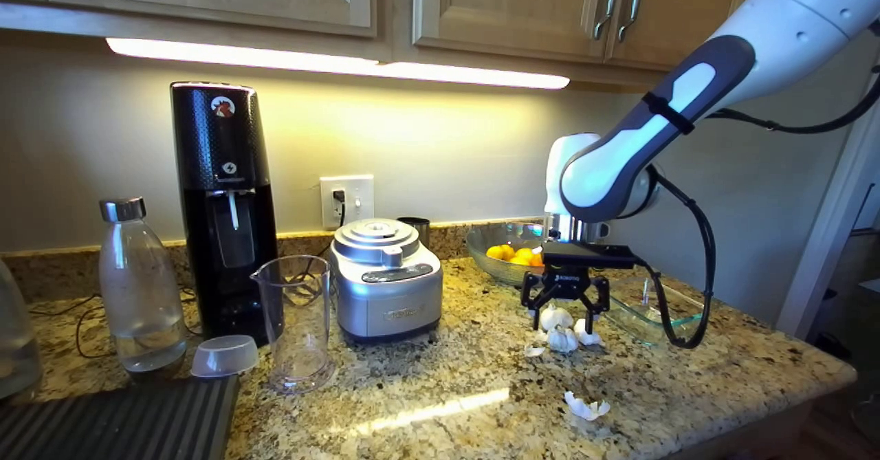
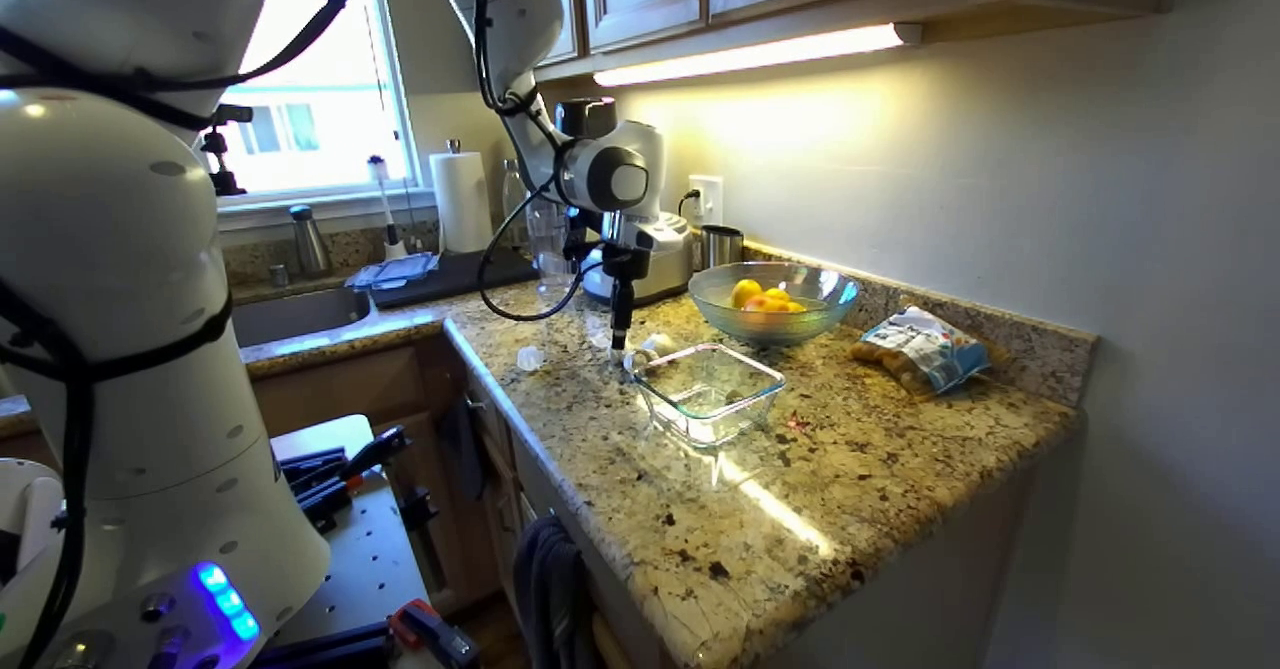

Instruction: Put all the garlic in the square bowl

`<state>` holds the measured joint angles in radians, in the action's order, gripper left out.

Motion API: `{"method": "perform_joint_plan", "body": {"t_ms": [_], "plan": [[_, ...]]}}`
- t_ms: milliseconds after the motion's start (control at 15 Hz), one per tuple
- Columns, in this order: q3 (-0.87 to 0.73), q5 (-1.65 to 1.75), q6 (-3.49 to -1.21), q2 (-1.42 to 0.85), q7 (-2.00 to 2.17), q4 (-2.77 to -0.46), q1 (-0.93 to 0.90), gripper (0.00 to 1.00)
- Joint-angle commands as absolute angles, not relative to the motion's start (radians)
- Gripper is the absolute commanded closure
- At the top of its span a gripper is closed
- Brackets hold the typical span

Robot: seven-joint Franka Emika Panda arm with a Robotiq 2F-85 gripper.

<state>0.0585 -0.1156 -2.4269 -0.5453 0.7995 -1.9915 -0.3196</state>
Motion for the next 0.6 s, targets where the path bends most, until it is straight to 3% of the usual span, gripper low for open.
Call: {"method": "perform_joint_plan", "body": {"t_ms": [0,533], "plan": [[0.043,-0.117,-2.419,-0.562,0.843,-1.978,-0.321,0.00],[0.040,-0.133,-2.409,-0.610,0.834,-1.941,-0.309,0.00]]}}
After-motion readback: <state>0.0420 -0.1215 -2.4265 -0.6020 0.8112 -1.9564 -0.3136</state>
